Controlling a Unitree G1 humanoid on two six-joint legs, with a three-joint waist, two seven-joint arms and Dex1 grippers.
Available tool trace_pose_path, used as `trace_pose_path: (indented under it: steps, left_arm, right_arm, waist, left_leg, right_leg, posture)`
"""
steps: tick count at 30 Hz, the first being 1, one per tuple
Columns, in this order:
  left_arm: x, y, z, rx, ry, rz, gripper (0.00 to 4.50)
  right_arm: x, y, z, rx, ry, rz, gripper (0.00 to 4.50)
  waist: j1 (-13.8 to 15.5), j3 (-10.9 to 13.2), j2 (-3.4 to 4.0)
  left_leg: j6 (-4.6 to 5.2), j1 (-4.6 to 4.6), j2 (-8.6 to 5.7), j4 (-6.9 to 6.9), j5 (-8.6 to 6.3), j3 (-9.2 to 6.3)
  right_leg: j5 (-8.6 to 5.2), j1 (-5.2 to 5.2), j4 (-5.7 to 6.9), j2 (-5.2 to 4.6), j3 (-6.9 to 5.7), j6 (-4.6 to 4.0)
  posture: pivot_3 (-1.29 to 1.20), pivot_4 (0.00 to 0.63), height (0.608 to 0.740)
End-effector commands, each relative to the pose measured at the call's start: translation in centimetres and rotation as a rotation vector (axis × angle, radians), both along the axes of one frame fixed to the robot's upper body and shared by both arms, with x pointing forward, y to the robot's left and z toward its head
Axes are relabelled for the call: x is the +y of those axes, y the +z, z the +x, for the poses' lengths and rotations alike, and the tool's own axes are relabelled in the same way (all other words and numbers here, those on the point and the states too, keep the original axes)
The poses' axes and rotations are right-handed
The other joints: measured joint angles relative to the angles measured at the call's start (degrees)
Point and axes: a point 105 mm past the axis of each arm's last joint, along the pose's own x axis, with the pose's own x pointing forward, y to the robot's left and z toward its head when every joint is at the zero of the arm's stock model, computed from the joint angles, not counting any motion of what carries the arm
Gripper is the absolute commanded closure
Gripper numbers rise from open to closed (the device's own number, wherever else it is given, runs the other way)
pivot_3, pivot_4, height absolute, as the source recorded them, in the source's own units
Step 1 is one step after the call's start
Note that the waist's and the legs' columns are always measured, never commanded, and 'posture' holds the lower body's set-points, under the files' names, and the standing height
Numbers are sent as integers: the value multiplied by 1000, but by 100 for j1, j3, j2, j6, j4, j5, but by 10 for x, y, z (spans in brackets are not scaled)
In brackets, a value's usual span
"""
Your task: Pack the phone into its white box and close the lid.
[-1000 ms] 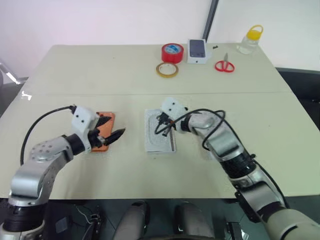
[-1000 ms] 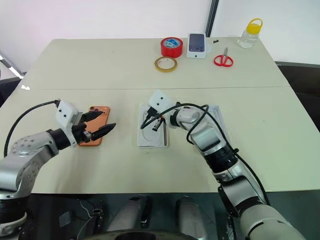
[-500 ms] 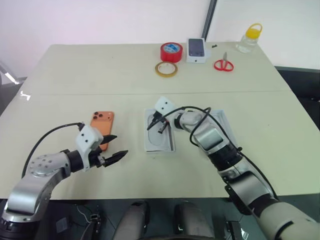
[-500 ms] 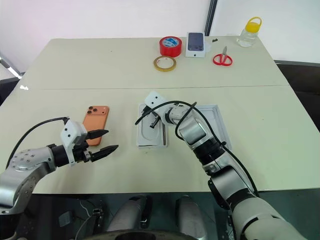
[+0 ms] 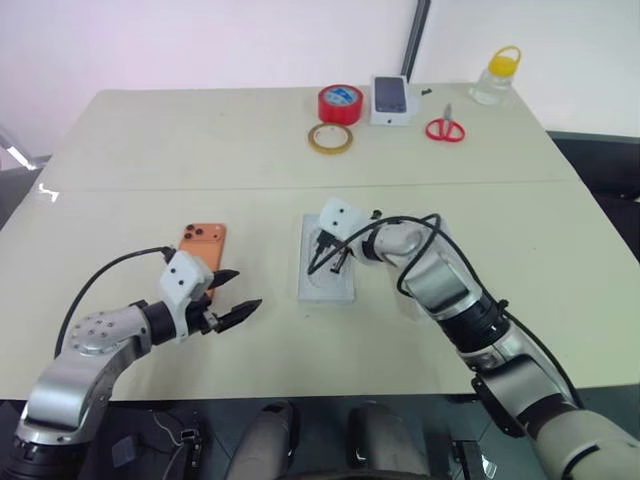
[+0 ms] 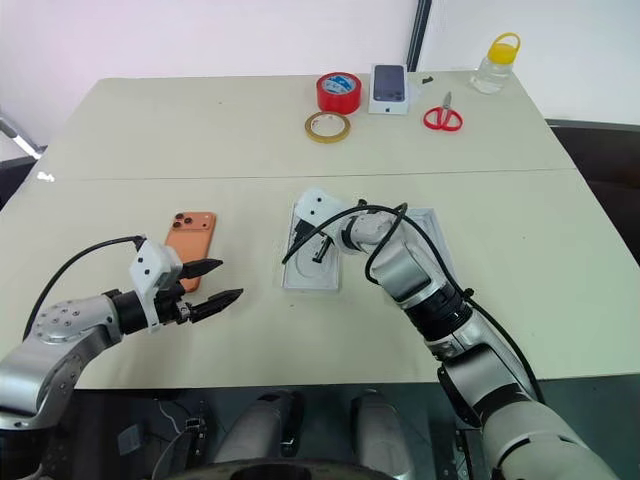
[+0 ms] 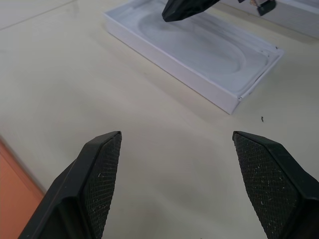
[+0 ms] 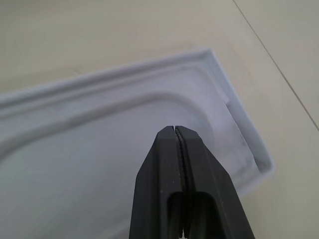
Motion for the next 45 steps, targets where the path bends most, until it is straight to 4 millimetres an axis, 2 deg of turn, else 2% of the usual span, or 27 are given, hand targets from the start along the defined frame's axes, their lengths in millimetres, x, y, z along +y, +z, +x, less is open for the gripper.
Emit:
trace_pose_path:
  steps: [1, 6, 9, 11, 15, 19, 21, 22, 24, 29, 33, 36, 40, 45]
  left_arm:
    - [-2, 9, 0, -50, 1, -1, 730]
    - [0, 9, 0, -48, 17, -10, 730]
    - [1, 10, 2, -51, 37, -22, 730]
    - [3, 13, 3, -52, 58, -34, 730]
    - [18, 17, 14, -25, 169, -65, 730]
    - [72, 24, 43, 98, 548, -208, 730]
    - [90, 24, 46, 122, 651, -207, 212]
    - [97, 23, 47, 145, 696, -204, 49]
    - [108, 18, 49, 205, 768, -185, 49]
    - [121, 4, 52, 379, 853, -203, 49]
    - [116, -7, 55, 478, 839, -200, 49]
    - [95, -16, 53, 589, 751, -224, 49]
    - [74, -23, 51, 651, 676, -241, 49]
    - [51, -21, 49, 710, 594, -342, 49]
  right_arm:
    - [6, 2, -22, 31, 97, 14, 4472]
    - [1, -25, -42, 123, 141, -30, 4472]
    - [0, -31, -47, 141, 158, -47, 4472]
    - [2, -26, -46, 123, 167, -42, 4472]
    - [11, -4, -34, 37, 152, 20, 4472]
    - [41, 23, -26, -39, 194, 117, 4472]
    - [52, 26, -22, -55, 201, 124, 4500]
    - [60, 27, -20, -62, 209, 128, 4500]
    - [74, 26, -17, -73, 227, 126, 4500]
    - [101, 13, -15, -83, 278, 81, 4500]
    - [122, 2, -17, -80, 336, 46, 4500]
    - [136, -7, -20, -55, 359, 41, 4500]
    - [144, -14, -23, -53, 386, 27, 4500]
    - [147, -17, -24, -59, 400, 23, 4500]
  waist:
    - [15, 0, 0]
    - [9, 0, 1]
    - [-10, -3, 5]
    - [-5, -3, 5]
    - [-6, -3, 5]
    - [-21, -3, 2]
    - [-49, -6, -2]
    - [-48, -6, -2]
    - [-29, -6, -2]
    - [-26, -8, -6]
    - [-52, -11, -10]
    - [-99, -12, -9]
    - [-110, -16, -7]
    - [-109, -25, 1]
  left_leg:
    - [0, 0, -1, 0, 0, 0]
    - [2, -1, -1, 1, -1, 0]
    - [2, 2, 1, 0, -1, 0]
    - [2, 2, 1, 0, -1, 0]
    - [2, 2, 1, 2, -1, -1]
    - [2, 1, 1, 9, -1, -2]
    - [1, 1, 2, 10, 0, -2]
    - [-2, 1, 3, 9, 2, -2]
    - [-4, 1, 2, 9, 3, -1]
    - [-12, 1, 1, 16, 7, -1]
    - [-19, 0, 0, 15, 11, 0]
    - [-29, 0, 1, 13, 17, 0]
    - [-29, 1, -2, 15, 17, -1]
    - [-30, 2, -2, 16, 18, -1]
  right_leg:
    - [0, 0, -1, 0, 0, 0]
    - [0, 4, -5, -2, 0, 0]
    - [0, 3, 0, 1, 0, 0]
    - [0, 3, 0, 0, 0, 0]
    - [0, 2, 1, 1, 0, 0]
    - [0, -3, 15, 6, 0, 1]
    - [0, -9, 26, 9, 1, 1]
    - [0, -11, 26, 10, 2, 1]
    - [0, -13, 25, 10, 2, 1]
    - [0, -33, 38, 10, 2, 1]
    - [0, -50, 58, 10, 6, 1]
    - [0, -55, 69, 11, 8, 1]
    - [0, -52, 70, 9, 8, 1]
    - [0, -51, 71, 9, 7, 1]
  posture:
    - [0, 150, 740]
    - [0, 150, 740]
    - [0, 150, 740]
    - [0, 150, 740]
    - [0, 150, 740]
    - [0, 150, 740]
    - [0, 150, 740]
    - [0, 150, 740]
    - [0, 150, 740]
    - [0, 150, 740]
    - [0, 150, 740]
    - [0, 150, 740]
    - [0, 150, 740]
    - [0, 150, 740]
